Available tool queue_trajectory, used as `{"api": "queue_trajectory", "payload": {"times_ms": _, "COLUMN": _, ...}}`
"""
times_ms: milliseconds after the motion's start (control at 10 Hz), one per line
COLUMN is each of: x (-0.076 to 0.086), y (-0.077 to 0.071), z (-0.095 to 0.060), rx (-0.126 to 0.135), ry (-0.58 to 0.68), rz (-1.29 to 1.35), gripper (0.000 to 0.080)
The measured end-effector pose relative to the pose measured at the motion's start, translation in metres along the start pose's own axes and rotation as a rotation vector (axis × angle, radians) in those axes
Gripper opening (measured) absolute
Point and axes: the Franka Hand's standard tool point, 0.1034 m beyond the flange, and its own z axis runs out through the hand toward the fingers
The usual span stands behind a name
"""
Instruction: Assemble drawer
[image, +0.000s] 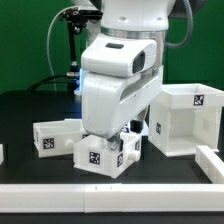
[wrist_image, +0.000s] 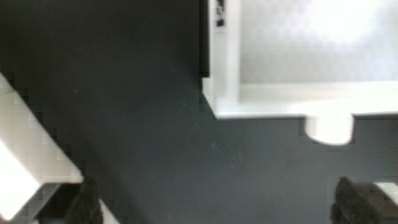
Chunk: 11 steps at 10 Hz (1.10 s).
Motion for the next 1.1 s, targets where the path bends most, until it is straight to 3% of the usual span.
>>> {"api": "queue_trajectory", "payload": {"times_ms": 200, "x": -0.031, "y": -0.008, "z": 0.019, "rx": 0.003, "ry": 0.001, "rz": -0.023, "gripper": 0.0649}}
{"api": "queue_trajectory", "payload": {"times_ms": 300, "x": -0.037, "y": -0.008, "z": 0.029, "rx": 0.009, "ry": 0.002, "rz": -0.016, "gripper": 0.0649}}
{"api": "queue_trajectory", "payload": {"times_ms": 400, "x": -0.039, "y": -0.011, "z": 0.038, "rx": 0.016, "ry": 0.001, "rz": -0.017, "gripper": 0.0649}}
{"api": "queue_trajectory", "payload": {"times_ms": 600, "x": -0.039, "y": -0.012, "z": 0.041, "rx": 0.016, "ry": 0.002, "rz": -0.021, "gripper": 0.0649}}
{"api": "queue_trajectory", "payload": {"times_ms": 700, "x": -0.039, "y": -0.012, "z": 0.041, "rx": 0.017, "ry": 0.002, "rz": -0.022, "gripper": 0.0563}}
{"api": "queue_trajectory", "payload": {"times_ms": 800, "x": -0.039, "y": -0.012, "z": 0.041, "rx": 0.017, "ry": 0.002, "rz": -0.022, "gripper": 0.0428}}
{"api": "queue_trajectory", "payload": {"times_ms": 900, "x": -0.039, "y": -0.012, "z": 0.041, "rx": 0.017, "ry": 0.001, "rz": -0.022, "gripper": 0.0428}}
{"api": "queue_trajectory", "payload": {"times_ms": 1000, "x": -0.039, "y": -0.012, "z": 0.042, "rx": 0.017, "ry": 0.001, "rz": -0.022, "gripper": 0.0244}}
{"api": "queue_trajectory", "payload": {"times_ms": 1100, "x": -0.039, "y": -0.012, "z": 0.042, "rx": 0.018, "ry": 0.001, "rz": -0.022, "gripper": 0.011}}
